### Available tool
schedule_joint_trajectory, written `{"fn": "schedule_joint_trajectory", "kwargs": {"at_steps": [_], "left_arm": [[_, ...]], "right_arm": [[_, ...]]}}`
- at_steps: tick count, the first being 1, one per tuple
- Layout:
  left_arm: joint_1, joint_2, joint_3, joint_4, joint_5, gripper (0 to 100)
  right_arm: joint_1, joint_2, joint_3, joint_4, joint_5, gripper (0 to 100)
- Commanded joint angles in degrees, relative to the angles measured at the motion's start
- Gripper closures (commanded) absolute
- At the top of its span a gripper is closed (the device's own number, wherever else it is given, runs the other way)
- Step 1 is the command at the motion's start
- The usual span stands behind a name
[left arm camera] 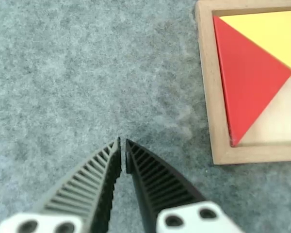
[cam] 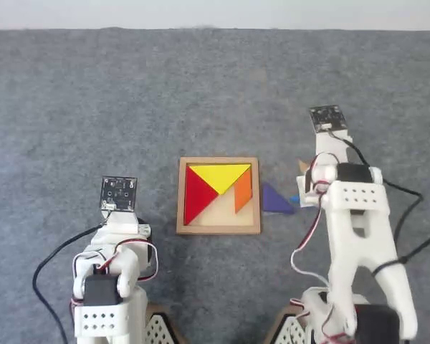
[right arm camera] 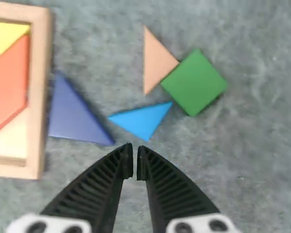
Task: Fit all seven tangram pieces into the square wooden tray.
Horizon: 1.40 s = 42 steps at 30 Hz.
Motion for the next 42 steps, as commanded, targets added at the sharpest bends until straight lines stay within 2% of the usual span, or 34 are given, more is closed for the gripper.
{"fn": "schedule_joint_trajectory", "kwargs": {"at_steps": [1, 11, 18, 23, 32, 38, 42], "left_arm": [[0.35, -0.62, -0.66, -0.09, -0.18, 98], [0.35, -0.62, -0.66, -0.09, -0.18, 98], [0.35, -0.62, -0.66, -0.09, -0.18, 98], [0.35, -0.62, -0.66, -0.09, -0.18, 98], [0.35, -0.62, -0.66, -0.09, -0.18, 98], [0.35, -0.62, -0.66, -0.09, -0.18, 98], [0.35, -0.62, -0.66, -0.09, -0.18, 98]], "right_arm": [[2.33, 3.74, -8.26, -0.4, 1.23, 97.8], [-0.66, 24.57, -28.57, 1.98, 10.64, 97.5], [-1.8, 37.93, -38.68, 1.8, 11.16, 86.0], [-1.19, 44.18, -41.85, 1.63, 10.81, 85.6], [-1.71, 47.43, -42.29, 1.19, 10.81, 85.7], [-2.15, 44.44, -41.14, 1.98, 10.73, 92.8], [-4.18, 39.96, -38.77, 2.86, 7.56, 97.1]]}}
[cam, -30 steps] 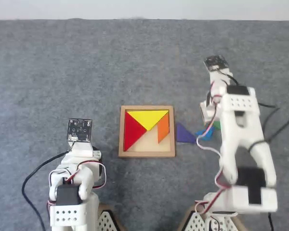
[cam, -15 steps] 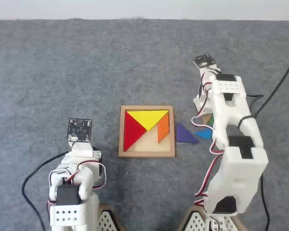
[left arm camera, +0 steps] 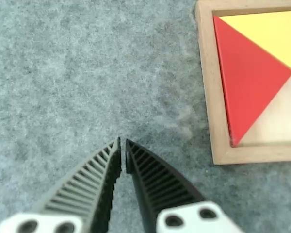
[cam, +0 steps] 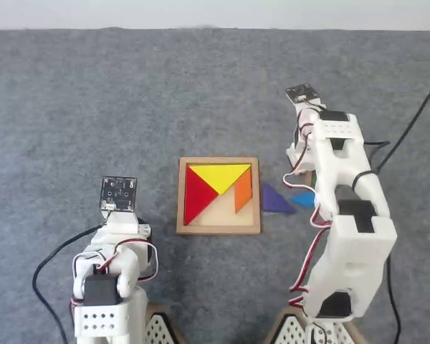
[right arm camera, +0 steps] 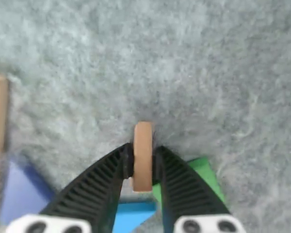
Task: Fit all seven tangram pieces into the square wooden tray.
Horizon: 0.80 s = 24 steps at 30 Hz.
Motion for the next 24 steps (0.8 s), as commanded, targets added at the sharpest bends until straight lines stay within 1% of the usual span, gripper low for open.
{"fn": "schedule_joint_trajectory", "kwargs": {"at_steps": [1, 4, 7, 11, 13, 15, 19, 22, 24], "left_arm": [[0.35, -0.62, -0.66, -0.09, -0.18, 98], [0.35, -0.62, -0.66, -0.09, -0.18, 98], [0.35, -0.62, -0.66, -0.09, -0.18, 98], [0.35, -0.62, -0.66, -0.09, -0.18, 98], [0.35, -0.62, -0.66, -0.09, -0.18, 98], [0.35, -0.62, -0.66, -0.09, -0.18, 98], [0.35, -0.62, -0.66, -0.09, -0.18, 98], [0.35, -0.62, -0.66, -0.09, -0.18, 98], [0.35, -0.62, -0.66, -0.09, -0.18, 98]], "right_arm": [[-2.42, -8.31, 0.97, 1.36, -3.08, 99.1], [-4.7, -13.76, 1.58, 4.79, -7.38, 99.1], [-8.84, -19.38, 1.58, 9.63, -12.84, 99.1], [-18.07, -22.64, 1.67, 12.7, -24.62, 98.9], [-23.08, -21.85, 1.67, 12.0, -30.95, 98.8], [-26.95, -19.74, 1.67, 11.91, -35.69, 98.8], [-30.55, -13.32, 1.41, 10.07, -38.68, 98.7], [-30.46, -9.63, 1.23, 6.64, -41.85, 98.7], [-30.46, -8.48, 1.23, 6.29, -42.81, 98.7]]}}
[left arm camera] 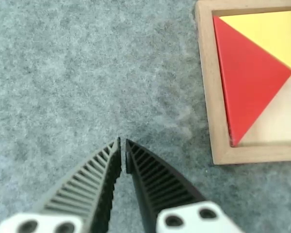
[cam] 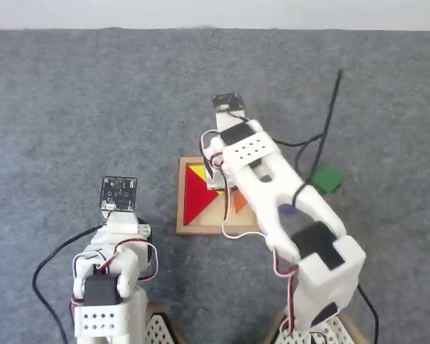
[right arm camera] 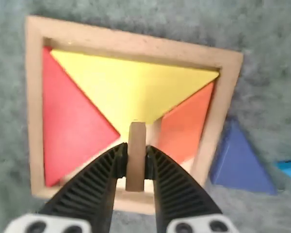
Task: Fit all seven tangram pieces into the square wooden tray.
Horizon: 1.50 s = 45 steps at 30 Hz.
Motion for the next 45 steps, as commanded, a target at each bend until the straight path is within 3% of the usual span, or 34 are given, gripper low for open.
{"fn": "schedule_joint_trajectory", "kwargs": {"at_steps": [1, 16, 24, 42, 45], "left_arm": [[0.35, -0.62, -0.66, -0.09, -0.18, 98], [0.35, -0.62, -0.66, -0.09, -0.18, 98], [0.35, -0.62, -0.66, -0.09, -0.18, 98], [0.35, -0.62, -0.66, -0.09, -0.18, 98], [0.35, -0.62, -0.66, -0.09, -0.18, 98]], "right_arm": [[-0.57, 0.31, -0.62, -1.36, -2.02, 98.7], [-0.22, 1.1, -0.26, 0.75, -2.46, 98.7], [-0.22, 1.1, -0.26, 0.66, -2.46, 83.2], [-0.31, -1.45, -0.35, 2.07, -2.46, 83.5], [-0.31, -5.67, 1.05, 2.77, -1.85, 90.9]]}}
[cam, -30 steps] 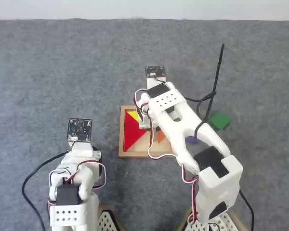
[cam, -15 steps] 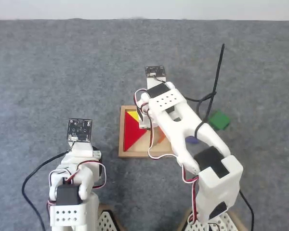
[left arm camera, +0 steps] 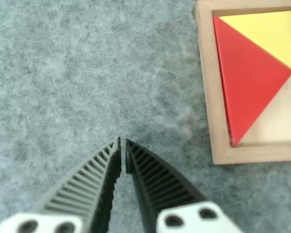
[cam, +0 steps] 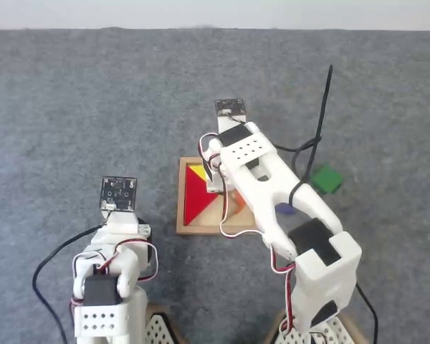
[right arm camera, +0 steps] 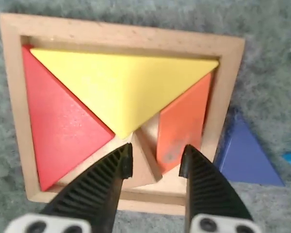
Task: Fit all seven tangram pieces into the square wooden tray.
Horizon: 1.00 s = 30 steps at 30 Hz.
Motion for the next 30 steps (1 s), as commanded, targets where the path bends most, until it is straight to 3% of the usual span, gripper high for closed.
{"fn": "schedule_joint_trajectory", "kwargs": {"at_steps": [1, 4, 11, 17, 22, 25, 30], "left_arm": [[0.35, -0.62, -0.66, -0.09, -0.18, 98], [0.35, -0.62, -0.66, -0.09, -0.18, 98], [0.35, -0.62, -0.66, -0.09, -0.18, 98], [0.35, -0.62, -0.66, -0.09, -0.18, 98], [0.35, -0.62, -0.66, -0.09, -0.18, 98], [1.41, -0.62, -0.66, -0.44, -0.18, 98], [7.21, -0.7, -0.66, -0.62, -0.44, 98]], "right_arm": [[-0.04, -8.31, 1.49, 0.92, 1.85, 93.9], [0.22, -14.73, 6.59, -1.63, 5.89, 99.4], [8.13, -35.47, 25.05, -13.93, 8.09, 99.2], [20.53, -49.19, 41.93, -17.54, 30.42, 99.2], [31.08, -57.27, 49.23, -17.01, 30.77, 99.2], [38.37, -60.44, 54.15, -17.54, 35.87, 99.2], [45.23, -62.9, 67.16, -28.79, 38.07, 99.2]]}}
